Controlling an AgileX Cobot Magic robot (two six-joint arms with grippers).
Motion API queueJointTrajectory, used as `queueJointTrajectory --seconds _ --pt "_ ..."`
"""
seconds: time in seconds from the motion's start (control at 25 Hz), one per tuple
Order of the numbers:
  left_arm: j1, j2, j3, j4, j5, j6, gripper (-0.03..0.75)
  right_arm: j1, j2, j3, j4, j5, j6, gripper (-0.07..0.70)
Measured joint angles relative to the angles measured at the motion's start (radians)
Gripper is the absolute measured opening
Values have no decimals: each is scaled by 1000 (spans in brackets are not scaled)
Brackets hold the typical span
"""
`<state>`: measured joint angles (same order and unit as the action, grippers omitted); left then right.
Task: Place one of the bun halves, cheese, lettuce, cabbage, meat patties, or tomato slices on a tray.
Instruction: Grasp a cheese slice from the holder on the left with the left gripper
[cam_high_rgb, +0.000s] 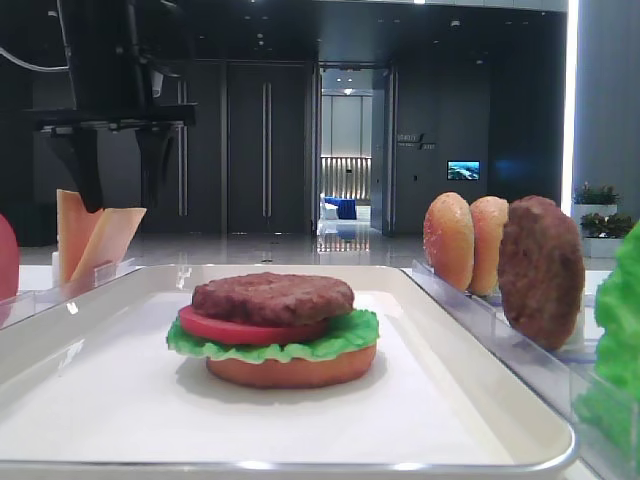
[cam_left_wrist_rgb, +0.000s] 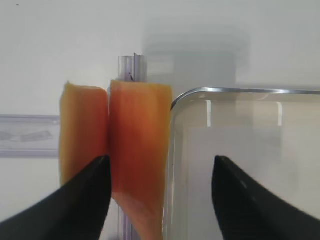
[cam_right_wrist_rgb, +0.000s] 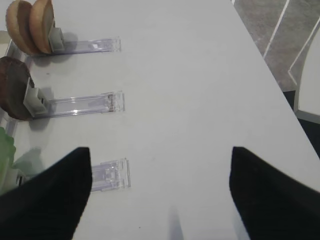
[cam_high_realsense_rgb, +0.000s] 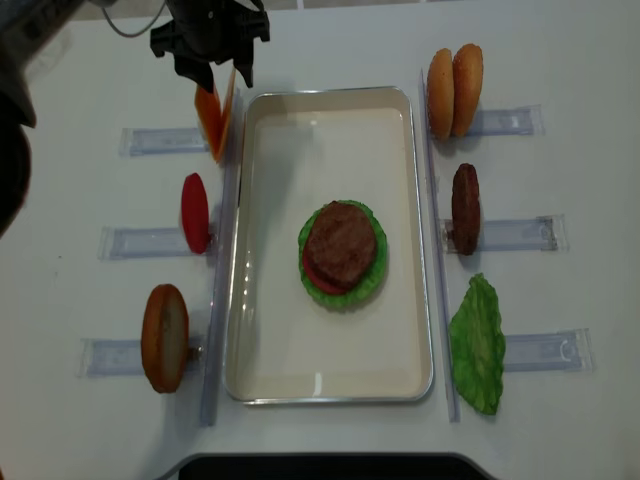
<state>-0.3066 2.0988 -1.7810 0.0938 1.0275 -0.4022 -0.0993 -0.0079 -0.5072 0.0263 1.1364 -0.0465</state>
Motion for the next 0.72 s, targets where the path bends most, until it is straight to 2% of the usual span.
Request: queueJointTrajectory --seconds 0.16,0.36,0.44,0.56,0.64,0.72 --pt "0 22 -1 -1 -2 0 474 0 0 0 1 0 0 539" --pt "0 45 -1 -1 -1 0 423 0 0 0 1 0 0 539" --pt "0 49 -1 -1 -1 0 355 0 0 0 1 0 0 539" --pt "0 49 -1 2 3 5 132 0 0 0 1 0 0 539" --pt "0 49 -4 4 7 16 56 0 0 0 1 0 0 539" --pt "0 49 -5 4 10 20 30 0 0 0 1 -1 0 539"
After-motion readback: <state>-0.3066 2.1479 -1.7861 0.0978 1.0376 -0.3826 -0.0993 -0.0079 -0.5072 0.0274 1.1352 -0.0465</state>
